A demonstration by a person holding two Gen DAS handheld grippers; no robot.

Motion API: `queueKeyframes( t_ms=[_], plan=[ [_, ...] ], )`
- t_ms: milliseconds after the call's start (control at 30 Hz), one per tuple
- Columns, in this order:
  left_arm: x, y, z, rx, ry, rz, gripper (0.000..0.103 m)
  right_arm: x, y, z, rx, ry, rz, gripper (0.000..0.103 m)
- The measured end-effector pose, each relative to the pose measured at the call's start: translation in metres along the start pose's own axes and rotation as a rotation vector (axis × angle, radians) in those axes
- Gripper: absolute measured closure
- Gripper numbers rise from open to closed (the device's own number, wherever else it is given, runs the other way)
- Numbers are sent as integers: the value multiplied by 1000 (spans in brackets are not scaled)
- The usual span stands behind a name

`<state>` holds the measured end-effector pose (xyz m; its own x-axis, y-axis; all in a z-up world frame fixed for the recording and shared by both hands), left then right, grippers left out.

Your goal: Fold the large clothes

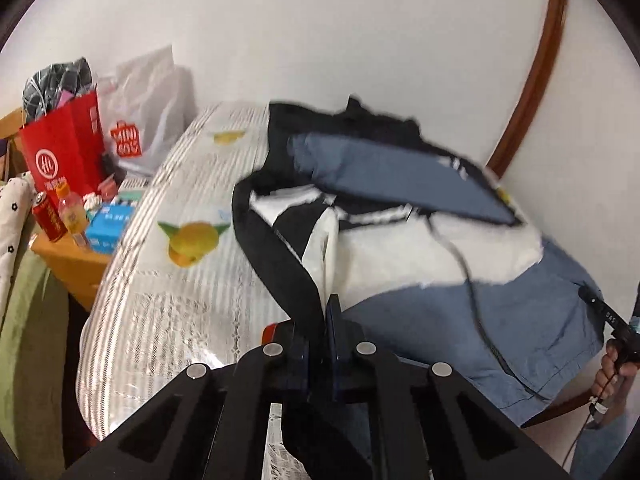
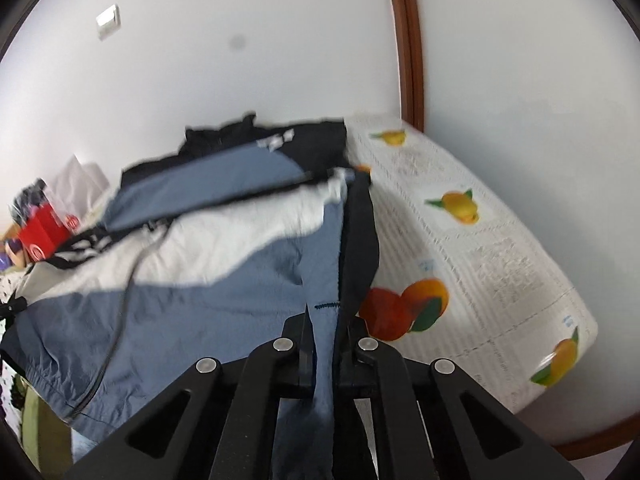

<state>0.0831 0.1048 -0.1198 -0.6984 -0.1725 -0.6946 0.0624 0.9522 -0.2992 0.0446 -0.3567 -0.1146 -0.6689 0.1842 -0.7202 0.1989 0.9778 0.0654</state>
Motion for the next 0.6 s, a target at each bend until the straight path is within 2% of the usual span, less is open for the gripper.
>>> queueKeyframes(
  t_ms=[200,367,600],
  plan=[
    [-29,-5,-14,4,-89,26,96,-33,-2,-28,-39,-101,44,99],
    [-64,-9,-5,25,-118,9,96,-66,4,-21,-50,-129,66,99],
    [-112,-16,11,-4,-177,23,96,-119,23,-6,-48,-166,73,99]
  ],
)
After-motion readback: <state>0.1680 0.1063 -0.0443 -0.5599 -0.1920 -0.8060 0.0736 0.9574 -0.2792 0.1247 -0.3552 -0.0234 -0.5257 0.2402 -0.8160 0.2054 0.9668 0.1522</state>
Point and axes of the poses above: each gripper's, at about its wrist camera, not at the fingertips, and z roughly the way its jaws point, y to its left, x to its underside, the point moved 4 cm from there along z, roughly the way its jaws point, and after that the axes turned 7 degrees about x, right-handed, at the moved point
